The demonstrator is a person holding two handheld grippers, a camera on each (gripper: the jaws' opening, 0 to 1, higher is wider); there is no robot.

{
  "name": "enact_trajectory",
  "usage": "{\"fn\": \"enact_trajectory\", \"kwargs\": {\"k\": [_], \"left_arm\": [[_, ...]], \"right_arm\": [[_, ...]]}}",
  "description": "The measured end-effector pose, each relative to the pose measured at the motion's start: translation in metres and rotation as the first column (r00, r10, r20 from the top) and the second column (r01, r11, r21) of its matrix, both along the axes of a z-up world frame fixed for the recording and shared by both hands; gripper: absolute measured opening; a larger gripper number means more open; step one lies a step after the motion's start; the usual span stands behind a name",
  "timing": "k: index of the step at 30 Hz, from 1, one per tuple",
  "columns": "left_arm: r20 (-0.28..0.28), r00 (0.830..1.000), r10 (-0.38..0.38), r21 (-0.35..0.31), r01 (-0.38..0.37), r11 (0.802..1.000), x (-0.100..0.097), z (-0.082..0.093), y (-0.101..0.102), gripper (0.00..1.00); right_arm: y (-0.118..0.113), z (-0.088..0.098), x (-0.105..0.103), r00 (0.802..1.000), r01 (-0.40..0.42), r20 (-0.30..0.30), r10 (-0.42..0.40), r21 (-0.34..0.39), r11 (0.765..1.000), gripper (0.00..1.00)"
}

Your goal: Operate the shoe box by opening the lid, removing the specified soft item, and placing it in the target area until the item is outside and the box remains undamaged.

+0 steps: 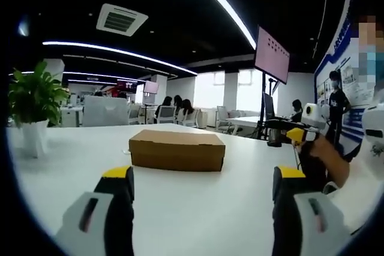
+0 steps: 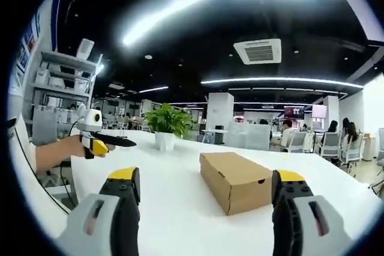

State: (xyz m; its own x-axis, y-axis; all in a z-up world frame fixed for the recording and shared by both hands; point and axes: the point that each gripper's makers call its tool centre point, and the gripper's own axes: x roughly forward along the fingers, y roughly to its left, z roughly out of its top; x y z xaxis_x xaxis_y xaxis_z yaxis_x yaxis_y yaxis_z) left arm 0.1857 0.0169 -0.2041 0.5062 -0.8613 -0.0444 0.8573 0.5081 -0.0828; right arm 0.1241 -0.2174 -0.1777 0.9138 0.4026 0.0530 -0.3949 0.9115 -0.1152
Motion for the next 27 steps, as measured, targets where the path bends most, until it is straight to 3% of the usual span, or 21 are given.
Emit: {"fn": "enact_trajectory", "kwargs": {"k": [4,11,17,27], "left_arm": [[0.003,1.000,0.003,0.012,-0.003,1.000,0.001,-0.001,0.000,0.99],[0.006,1.000,-0.006,0.023,0.005,1.000,0.006,-0.001,-0.002,0.99],[-0.008,1.000,-0.018,0.018,0.018,1.000,0.009,-0.004,-0.005,0.99],[-0.013,0.999,-0.029,0.010,0.029,1.000,0.019,-0.001,-0.011,0.99]], "right_arm": [[-0.002,-0.002,0.001,1.000,0.021,0.009,-0.021,-0.041,0.999,0.92],[-0.013,0.001,0.005,0.998,0.062,-0.006,-0.062,-0.005,0.998,0.92],[-0.016,0.018,0.003,0.993,0.074,0.092,-0.076,0.020,0.997,0.91],[-0.014,0.014,0.014,0.997,0.075,0.034,-0.075,0.022,0.997,0.95]]}}
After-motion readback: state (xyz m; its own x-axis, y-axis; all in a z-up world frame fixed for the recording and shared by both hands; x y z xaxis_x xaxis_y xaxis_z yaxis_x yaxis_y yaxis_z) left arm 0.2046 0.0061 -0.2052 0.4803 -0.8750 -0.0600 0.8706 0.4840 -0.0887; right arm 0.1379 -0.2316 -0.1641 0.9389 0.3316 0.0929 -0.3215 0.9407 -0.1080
